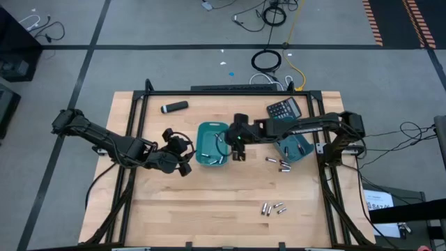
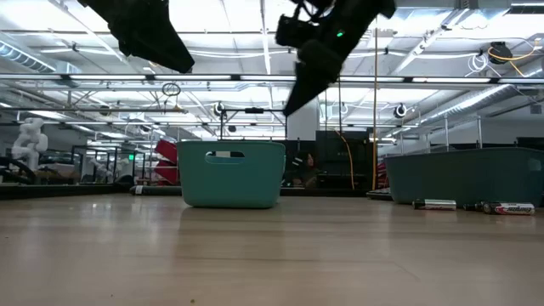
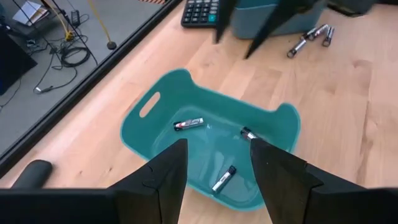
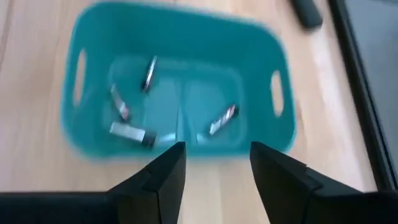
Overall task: Sort batteries
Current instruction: Put the silver battery into the green bin
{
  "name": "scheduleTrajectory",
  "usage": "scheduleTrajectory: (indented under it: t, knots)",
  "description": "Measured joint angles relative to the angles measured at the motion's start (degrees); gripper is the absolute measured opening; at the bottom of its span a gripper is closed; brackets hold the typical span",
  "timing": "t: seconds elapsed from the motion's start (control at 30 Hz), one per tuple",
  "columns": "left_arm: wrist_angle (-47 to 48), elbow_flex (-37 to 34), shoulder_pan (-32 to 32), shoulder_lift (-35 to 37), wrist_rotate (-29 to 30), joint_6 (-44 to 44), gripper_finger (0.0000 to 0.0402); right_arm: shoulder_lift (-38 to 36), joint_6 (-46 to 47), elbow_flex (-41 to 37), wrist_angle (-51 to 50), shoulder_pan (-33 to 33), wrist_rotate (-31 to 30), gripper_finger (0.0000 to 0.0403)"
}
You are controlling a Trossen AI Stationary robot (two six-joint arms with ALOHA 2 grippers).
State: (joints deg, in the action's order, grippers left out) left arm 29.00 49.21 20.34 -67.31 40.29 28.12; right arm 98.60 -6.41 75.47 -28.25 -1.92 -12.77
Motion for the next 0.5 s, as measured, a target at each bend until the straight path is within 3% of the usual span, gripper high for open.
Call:
scheduleTrajectory:
  t: [0.27,0.5]
  knots:
    - [-4.8,0.0,-0.34,0.0,3.16,-1.12,0.0186,-5.7,5.57,-9.28,-3.0,0.24,-0.56,0.017]
    - [-23.84,0.0,0.67,0.0,7.9,-14.68,0.0186,-12.2,13.86,-19.22,-5.77,-0.26,-0.39,0.017]
